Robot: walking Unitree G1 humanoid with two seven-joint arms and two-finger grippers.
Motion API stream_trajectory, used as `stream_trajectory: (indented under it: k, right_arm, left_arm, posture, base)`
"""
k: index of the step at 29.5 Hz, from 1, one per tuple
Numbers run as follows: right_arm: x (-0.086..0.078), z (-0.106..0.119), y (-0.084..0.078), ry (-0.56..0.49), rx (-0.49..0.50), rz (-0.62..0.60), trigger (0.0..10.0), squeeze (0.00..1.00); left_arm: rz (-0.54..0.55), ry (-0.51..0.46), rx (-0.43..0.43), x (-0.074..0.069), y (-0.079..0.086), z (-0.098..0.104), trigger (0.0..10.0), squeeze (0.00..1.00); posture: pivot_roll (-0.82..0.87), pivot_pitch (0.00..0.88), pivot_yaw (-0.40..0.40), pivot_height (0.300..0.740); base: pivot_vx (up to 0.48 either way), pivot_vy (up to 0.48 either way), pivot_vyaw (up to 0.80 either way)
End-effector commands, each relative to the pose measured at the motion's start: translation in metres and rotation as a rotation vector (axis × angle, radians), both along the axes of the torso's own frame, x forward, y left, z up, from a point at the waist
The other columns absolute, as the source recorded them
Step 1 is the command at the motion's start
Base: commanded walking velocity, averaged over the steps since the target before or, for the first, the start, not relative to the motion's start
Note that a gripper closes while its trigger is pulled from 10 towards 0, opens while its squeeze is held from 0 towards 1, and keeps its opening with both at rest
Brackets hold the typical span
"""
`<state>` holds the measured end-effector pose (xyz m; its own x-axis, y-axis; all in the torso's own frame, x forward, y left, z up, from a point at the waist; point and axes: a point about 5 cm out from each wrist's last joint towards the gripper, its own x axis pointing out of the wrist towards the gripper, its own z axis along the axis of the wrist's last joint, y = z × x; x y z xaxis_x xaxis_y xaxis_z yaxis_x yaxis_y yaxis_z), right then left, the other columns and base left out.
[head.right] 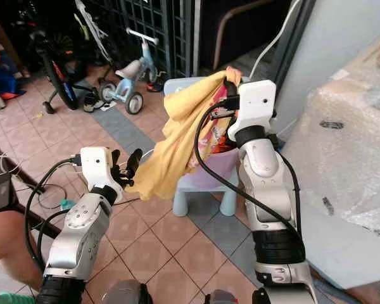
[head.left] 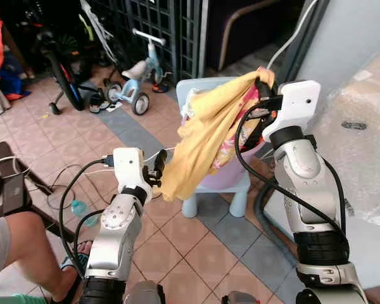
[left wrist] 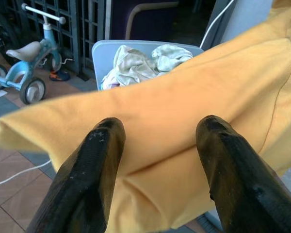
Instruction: Clothes washing
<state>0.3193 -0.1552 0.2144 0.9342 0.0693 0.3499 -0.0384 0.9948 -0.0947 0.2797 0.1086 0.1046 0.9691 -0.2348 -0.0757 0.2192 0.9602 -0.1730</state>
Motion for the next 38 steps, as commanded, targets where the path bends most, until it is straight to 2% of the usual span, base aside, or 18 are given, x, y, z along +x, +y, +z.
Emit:
stream_trajectory:
  k: [1,6,13,17,25,31,32,34,38]
  right_arm:
    - [-0.004,0.008,0.003,-0.045,0.006,-0.001,10.0,0.0]
    - [-0.004,0.009,0.004,-0.053,-0.002,-0.009,10.0,0.0]
    - [0.001,0.012,0.004,-0.059,-0.003,-0.011,10.0,0.0]
    - [0.001,0.011,0.005,-0.056,-0.004,-0.011,10.0,0.0]
    - [0.0,0.007,0.006,-0.047,0.004,-0.015,10.0,0.0]
    - [0.002,0.015,0.003,-0.084,-0.015,-0.03,10.0,0.0]
    - [0.005,0.024,0.0,-0.117,-0.026,-0.041,10.0,0.0]
    - [0.006,0.027,-0.001,-0.127,-0.031,-0.043,10.0,0.0]
    - [0.015,0.042,0.002,-0.182,-0.1,0.032,10.0,0.0]
  left_arm:
    - [0.001,-0.002,-0.001,-0.001,0.004,-0.001,10.0,0.0]
    - [-0.006,-0.006,-0.012,0.003,0.002,0.001,10.0,0.0]
    - [-0.009,0.004,-0.013,-0.001,0.0,-0.002,10.0,0.0]
    - [-0.01,-0.002,-0.012,-0.001,0.002,-0.002,10.0,0.0]
    - [-0.026,0.003,-0.032,-0.001,-0.001,-0.001,10.0,0.0]
    - [-0.024,-0.014,-0.034,0.0,0.002,0.001,10.0,0.0]
    - [-0.029,-0.024,-0.04,0.001,0.002,0.003,10.0,0.0]
    - [-0.03,-0.027,-0.043,0.001,0.003,0.003,10.0,0.0]
    - [-0.038,-0.038,-0.049,0.0,0.002,0.004,10.0,0.0]
  posture:
    - [-0.1,0.064,0.05,0.74]
    - [-0.1,0.058,0.047,0.74]
    - [-0.09,0.056,0.042,0.74]
    - [-0.09,0.054,0.043,0.74]
    - [-0.09,0.052,0.049,0.74]
    - [-0.09,0.05,0.049,0.74]
    - [-0.09,0.052,0.049,0.74]
    - [-0.09,0.051,0.05,0.74]
    - [-0.09,0.052,0.054,0.74]
  base:
    - [0.0,0.0,-0.8]
    - [0.284,0.0,-0.8]
    - [0.22,0.0,-0.8]
    - [0.257,-0.298,-0.8]
    - [0.0,0.0,-0.8]
    - [0.0,0.0,-0.8]
    - [0.0,0.0,-0.8]
    - [0.0,0.0,-0.8]
    - [0.417,0.0,-0.2]
